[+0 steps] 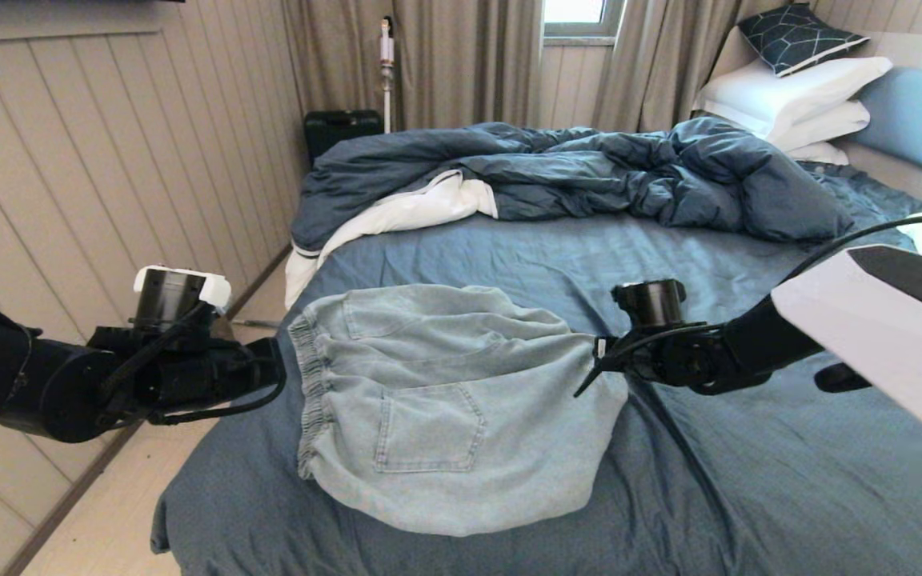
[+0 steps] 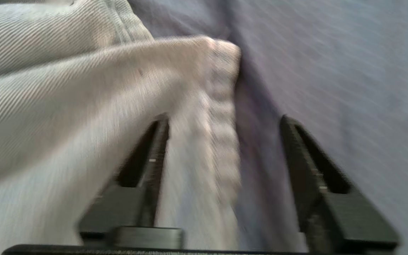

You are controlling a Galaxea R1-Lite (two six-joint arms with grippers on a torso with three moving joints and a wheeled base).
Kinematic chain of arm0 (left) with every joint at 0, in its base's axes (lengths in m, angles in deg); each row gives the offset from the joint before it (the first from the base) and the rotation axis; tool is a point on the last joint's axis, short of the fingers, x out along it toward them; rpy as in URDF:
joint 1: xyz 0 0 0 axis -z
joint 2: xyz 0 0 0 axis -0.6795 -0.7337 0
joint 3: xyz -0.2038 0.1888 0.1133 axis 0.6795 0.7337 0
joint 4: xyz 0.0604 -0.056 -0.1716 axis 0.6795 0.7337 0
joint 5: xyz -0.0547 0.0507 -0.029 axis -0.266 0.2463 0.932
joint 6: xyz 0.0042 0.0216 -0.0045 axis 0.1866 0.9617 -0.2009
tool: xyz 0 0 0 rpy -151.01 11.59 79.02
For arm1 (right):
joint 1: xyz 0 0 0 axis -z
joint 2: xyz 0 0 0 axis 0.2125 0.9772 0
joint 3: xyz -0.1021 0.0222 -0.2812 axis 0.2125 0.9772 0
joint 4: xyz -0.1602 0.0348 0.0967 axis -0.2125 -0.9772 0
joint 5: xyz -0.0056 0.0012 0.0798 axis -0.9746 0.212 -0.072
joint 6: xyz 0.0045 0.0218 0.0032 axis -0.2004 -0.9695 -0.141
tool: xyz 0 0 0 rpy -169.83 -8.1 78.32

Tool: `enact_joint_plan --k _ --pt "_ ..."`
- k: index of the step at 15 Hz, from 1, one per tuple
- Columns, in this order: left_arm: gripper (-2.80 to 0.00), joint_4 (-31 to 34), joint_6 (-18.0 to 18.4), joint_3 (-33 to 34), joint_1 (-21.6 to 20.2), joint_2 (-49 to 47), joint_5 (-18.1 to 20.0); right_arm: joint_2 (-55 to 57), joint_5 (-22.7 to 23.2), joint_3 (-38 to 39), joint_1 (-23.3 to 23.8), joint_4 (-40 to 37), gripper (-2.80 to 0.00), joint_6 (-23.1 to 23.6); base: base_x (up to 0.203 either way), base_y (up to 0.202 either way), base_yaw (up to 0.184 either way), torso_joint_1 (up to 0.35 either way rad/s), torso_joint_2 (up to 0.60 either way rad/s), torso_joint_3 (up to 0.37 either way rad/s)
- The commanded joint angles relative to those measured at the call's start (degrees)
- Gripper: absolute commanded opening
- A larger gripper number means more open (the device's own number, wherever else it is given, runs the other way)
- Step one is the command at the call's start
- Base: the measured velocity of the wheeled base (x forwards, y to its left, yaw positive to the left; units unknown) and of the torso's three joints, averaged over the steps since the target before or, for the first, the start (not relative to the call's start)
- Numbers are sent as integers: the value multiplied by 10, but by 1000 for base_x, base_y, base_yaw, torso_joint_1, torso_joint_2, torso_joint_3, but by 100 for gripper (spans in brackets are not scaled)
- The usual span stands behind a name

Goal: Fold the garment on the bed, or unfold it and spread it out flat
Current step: Unford the blue shorts

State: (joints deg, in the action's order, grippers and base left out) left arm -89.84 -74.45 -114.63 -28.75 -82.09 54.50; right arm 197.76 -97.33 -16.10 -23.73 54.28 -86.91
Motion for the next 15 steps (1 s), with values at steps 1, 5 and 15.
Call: enact_joint_plan --k 1,5,15 --pt "-280 -1 -2 1 0 7 0 -68 2 52 1 3 0 0 0 0 0 0 0 0" --pt "-280 0 -4 6 0 19 1 -203 33 231 -5 18 0 26 0 0 0 0 0 0" --pt "-280 0 -3 8 0 19 0 -305 -18 403 -211 -8 0 212 0 0 0 0 0 0"
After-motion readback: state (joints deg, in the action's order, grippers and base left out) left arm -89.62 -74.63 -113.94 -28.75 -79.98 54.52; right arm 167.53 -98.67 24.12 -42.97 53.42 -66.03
